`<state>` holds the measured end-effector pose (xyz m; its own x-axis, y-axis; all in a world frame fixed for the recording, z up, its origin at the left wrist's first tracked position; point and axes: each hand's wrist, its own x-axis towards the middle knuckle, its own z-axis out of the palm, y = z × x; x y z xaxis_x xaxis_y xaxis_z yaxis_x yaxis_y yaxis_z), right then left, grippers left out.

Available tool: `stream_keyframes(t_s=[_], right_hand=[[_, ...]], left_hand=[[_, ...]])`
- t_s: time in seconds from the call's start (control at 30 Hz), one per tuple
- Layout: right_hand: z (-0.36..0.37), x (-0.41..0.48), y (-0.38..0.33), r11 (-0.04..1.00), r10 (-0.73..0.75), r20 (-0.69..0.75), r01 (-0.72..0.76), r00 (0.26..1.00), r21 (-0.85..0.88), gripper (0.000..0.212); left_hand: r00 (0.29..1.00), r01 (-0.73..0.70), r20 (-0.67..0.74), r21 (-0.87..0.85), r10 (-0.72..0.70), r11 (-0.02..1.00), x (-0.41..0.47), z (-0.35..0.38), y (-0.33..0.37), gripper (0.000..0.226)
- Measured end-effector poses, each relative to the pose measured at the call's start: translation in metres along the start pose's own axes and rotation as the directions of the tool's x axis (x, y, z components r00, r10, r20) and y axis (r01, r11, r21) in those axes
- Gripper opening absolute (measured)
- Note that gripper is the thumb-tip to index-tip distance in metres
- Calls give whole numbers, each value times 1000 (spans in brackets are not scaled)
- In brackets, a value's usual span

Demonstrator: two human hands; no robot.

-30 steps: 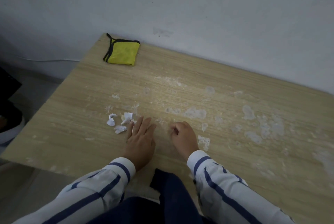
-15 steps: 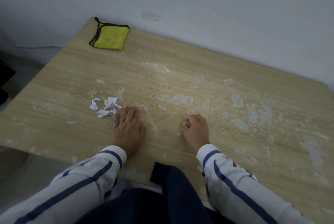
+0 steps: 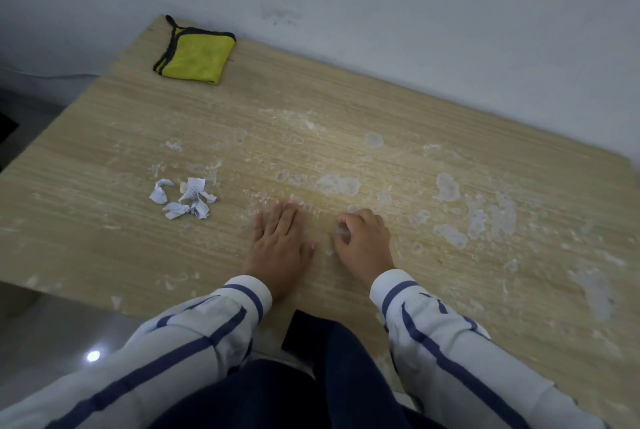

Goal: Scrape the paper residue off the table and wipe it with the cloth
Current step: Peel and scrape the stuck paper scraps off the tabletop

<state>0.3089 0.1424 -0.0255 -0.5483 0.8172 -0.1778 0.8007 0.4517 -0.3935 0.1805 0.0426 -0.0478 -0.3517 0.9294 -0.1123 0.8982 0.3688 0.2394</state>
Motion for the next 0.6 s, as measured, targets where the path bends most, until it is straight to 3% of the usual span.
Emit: stream_keyframes(t_s=[0.13,0.4,0.5,0.6], right_hand=[[-2,15,-7,992,-117,66,120,991,-37,35],[0,32,-19,935,-318,51,322,947,-150,22],[1,38,-21,912,-346,86,356,934,-204,23],[-4,43,-16,930,-324,106,337,940,-146,26]], left_hand=[[1000,0,-2,-2,0,1000,0,1,-1,76],[1000,-4,1,-20,4,1000,2,0,0,72],[1000,-2,-5,-50,1,999,2,0,-1,68],[1000,-9,-5,-35,9,999,2,2,-2,70]])
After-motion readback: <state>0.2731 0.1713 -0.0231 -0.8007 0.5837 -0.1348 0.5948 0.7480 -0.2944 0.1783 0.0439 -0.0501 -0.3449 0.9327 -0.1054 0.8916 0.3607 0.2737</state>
